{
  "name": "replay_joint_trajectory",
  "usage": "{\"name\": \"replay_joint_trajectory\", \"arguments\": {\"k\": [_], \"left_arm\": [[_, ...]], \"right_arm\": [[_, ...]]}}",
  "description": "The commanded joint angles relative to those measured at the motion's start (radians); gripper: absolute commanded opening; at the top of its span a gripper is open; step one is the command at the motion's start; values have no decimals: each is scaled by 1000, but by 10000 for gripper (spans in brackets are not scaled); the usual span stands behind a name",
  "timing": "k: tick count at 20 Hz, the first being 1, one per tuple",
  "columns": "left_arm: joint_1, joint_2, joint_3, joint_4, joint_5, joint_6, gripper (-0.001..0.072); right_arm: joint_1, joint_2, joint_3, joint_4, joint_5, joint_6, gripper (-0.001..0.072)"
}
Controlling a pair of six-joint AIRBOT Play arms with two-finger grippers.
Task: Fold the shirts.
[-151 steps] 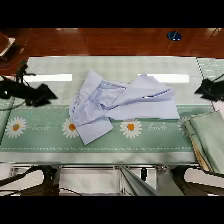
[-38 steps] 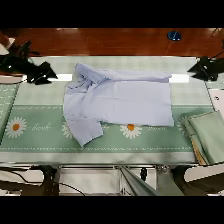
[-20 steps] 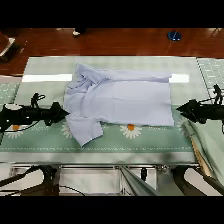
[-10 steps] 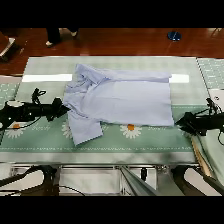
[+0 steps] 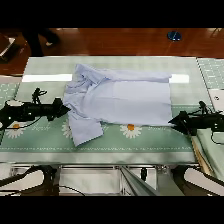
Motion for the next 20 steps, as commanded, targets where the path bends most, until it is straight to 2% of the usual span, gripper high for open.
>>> {"name": "replay_joint_trajectory", "arguments": {"k": [1, 5, 6, 7, 10, 13, 17, 19, 20], "left_arm": [[-3, 0, 1, 0, -2, 23, 21], [-38, 1, 5, 0, -2, 42, 21], [-38, 3, 17, -7, -7, 41, 21], [-36, 9, 40, -23, -18, 41, 21], [-36, 51, 171, -35, -69, 41, 21], [-36, 137, 391, -90, -91, 41, 21], [-35, 268, 729, -75, -76, 41, 21], [-34, 319, 878, -8, -70, 33, 20], [-26, 346, 942, 49, -75, -8, 20]], "right_arm": [[29, -68, 34, 95, -54, -33, 395], [169, -135, 159, 94, -90, 4, 342], [193, -148, 209, 93, -65, 4, 88], [213, -150, 257, 94, -49, -6, 19], [248, -148, 433, 65, 69, -14, 18], [246, -105, 707, 64, 154, 18, 18], [245, 15, 1119, 33, 140, 39, 18], [245, 89, 1271, -24, 117, 65, 18], [245, 130, 1318, -58, 111, 69, 18]]}}
